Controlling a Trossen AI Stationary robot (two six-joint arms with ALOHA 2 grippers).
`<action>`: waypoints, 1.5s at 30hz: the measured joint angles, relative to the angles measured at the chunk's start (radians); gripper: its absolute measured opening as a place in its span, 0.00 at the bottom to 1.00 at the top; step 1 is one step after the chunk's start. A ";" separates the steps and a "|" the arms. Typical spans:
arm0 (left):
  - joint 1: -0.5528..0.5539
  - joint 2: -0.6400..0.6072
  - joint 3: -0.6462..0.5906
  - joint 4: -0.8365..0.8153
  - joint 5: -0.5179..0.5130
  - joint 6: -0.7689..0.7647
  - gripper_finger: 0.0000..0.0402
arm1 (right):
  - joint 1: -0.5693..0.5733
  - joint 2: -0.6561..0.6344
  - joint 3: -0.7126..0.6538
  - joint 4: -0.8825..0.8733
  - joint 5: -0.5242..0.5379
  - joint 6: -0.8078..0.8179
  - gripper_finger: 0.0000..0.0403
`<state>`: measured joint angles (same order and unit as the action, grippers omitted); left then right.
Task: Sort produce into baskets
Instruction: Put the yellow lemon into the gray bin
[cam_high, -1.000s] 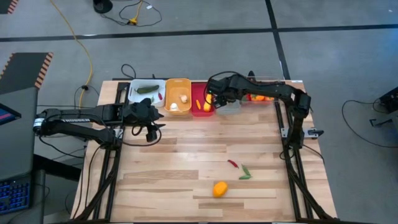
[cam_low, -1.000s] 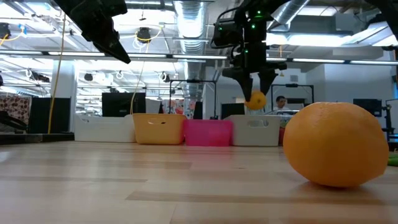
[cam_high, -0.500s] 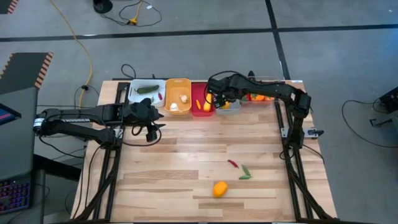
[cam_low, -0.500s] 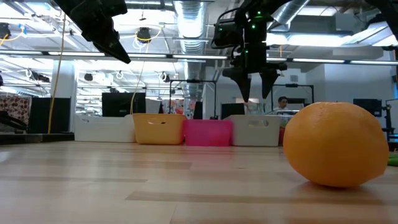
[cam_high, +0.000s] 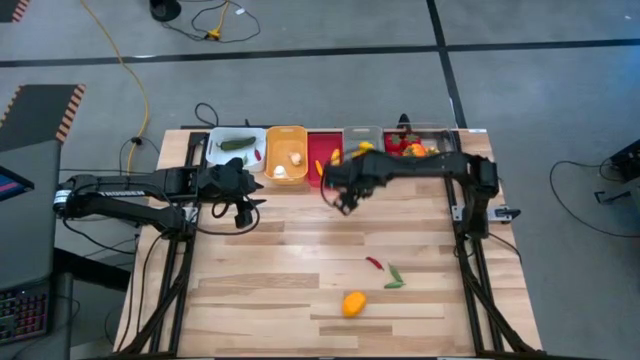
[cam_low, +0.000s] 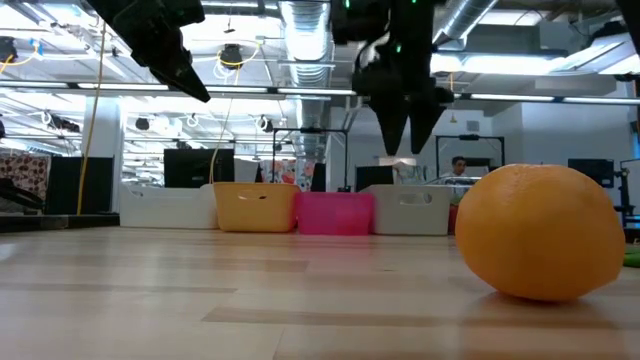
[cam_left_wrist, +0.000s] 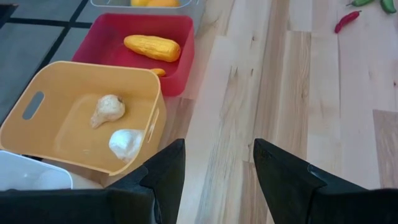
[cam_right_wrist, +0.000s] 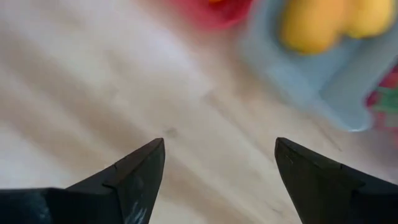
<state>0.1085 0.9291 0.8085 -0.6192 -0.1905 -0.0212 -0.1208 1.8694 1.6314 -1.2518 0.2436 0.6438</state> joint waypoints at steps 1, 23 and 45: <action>0.000 0.000 0.000 0.000 0.000 0.000 0.44 | 0.029 0.000 0.000 0.000 -0.002 -0.023 0.82; 0.000 0.000 0.000 0.000 0.000 -0.028 0.44 | 0.560 0.000 0.000 0.187 -0.253 -0.261 0.82; 0.000 0.000 0.000 0.000 0.001 -0.054 0.44 | 0.666 0.002 -0.137 0.473 -0.114 -0.265 0.82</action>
<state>0.1085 0.9291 0.8085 -0.6192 -0.1898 -0.0753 0.5455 1.8717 1.4947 -0.7789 0.1298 0.3787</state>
